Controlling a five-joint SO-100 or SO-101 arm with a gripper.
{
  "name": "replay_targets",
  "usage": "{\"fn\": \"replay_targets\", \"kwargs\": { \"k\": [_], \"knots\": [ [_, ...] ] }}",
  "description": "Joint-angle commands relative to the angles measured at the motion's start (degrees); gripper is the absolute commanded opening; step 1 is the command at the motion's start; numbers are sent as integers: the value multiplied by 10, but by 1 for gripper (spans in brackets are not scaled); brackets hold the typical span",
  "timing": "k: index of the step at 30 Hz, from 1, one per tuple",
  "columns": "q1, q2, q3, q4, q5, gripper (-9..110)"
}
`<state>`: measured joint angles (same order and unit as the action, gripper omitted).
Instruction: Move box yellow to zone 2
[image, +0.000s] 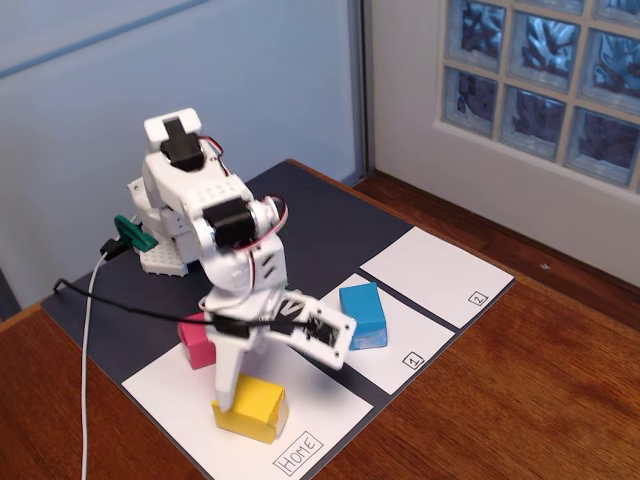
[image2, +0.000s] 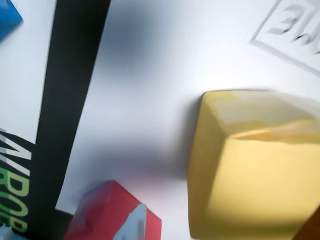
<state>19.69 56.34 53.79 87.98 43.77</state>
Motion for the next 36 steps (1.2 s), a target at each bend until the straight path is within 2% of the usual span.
{"fn": "replay_targets", "kwargs": {
  "k": [1,24,26,32,36],
  "knots": [
    [-2,-4,-34,-9,4,48],
    [27,-137,-144,-4,-18,45],
    [25,-142,-154,-4,-17,40],
    [23,-145,-179,3,-17,13],
    [23,-175,-287,77,-7,0]
  ]
}}
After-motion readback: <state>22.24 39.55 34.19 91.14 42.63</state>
